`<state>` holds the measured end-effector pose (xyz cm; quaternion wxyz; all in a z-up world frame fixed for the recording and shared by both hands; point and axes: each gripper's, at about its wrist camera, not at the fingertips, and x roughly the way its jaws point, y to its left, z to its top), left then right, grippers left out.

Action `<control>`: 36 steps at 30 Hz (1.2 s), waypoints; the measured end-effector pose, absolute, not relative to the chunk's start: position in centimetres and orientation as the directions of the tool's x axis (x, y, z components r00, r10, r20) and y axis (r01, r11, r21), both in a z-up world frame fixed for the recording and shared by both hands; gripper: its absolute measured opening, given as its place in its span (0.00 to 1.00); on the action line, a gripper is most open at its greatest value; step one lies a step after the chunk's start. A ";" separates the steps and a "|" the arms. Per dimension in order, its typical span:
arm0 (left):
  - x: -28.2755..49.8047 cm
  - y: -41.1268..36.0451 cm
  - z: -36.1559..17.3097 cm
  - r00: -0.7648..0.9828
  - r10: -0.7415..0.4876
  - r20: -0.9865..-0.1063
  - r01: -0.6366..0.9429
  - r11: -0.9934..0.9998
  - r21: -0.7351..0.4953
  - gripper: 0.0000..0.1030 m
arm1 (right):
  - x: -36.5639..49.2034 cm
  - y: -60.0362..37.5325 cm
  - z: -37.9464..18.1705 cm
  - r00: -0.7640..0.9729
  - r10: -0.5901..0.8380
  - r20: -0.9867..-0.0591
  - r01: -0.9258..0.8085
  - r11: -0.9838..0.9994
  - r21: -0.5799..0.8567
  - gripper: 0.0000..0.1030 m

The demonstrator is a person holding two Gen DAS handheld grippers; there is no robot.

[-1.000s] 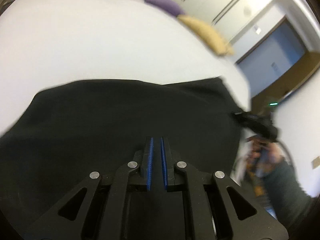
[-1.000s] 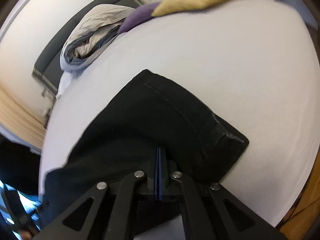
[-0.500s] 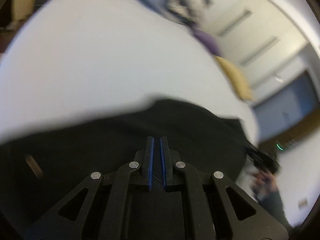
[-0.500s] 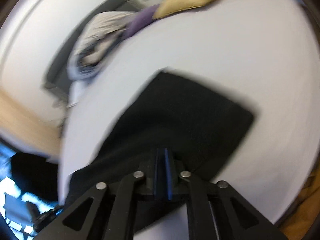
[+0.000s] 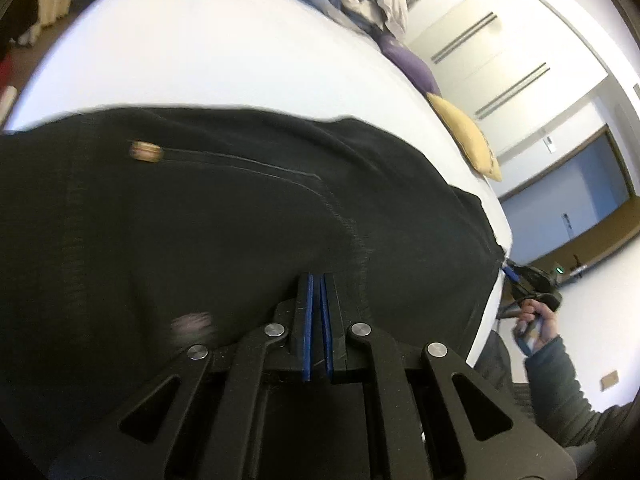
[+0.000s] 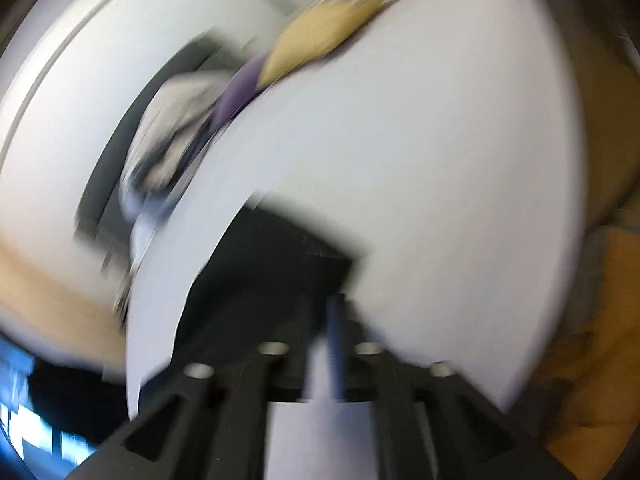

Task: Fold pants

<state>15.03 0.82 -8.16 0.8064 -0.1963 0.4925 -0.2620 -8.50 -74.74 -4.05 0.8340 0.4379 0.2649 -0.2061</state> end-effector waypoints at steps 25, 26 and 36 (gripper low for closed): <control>20.4 -18.9 -6.8 0.213 -0.739 -0.639 0.332 0.670 -0.664 0.06 | -3.7 -74.2 -7.6 0.809 0.056 -0.585 0.519 0.401 0.755 0.51; 20.6 -19.0 -7.0 0.208 -0.748 -0.630 0.330 0.660 -0.675 0.06 | -3.5 -74.3 -7.7 0.814 0.057 -0.578 0.515 0.388 0.764 0.51; 21.7 -16.8 -11.8 0.141 -0.786 -0.602 0.253 0.616 -0.746 0.06 | -1.2 -74.9 -8.8 0.821 0.100 -0.562 0.488 0.387 0.782 0.10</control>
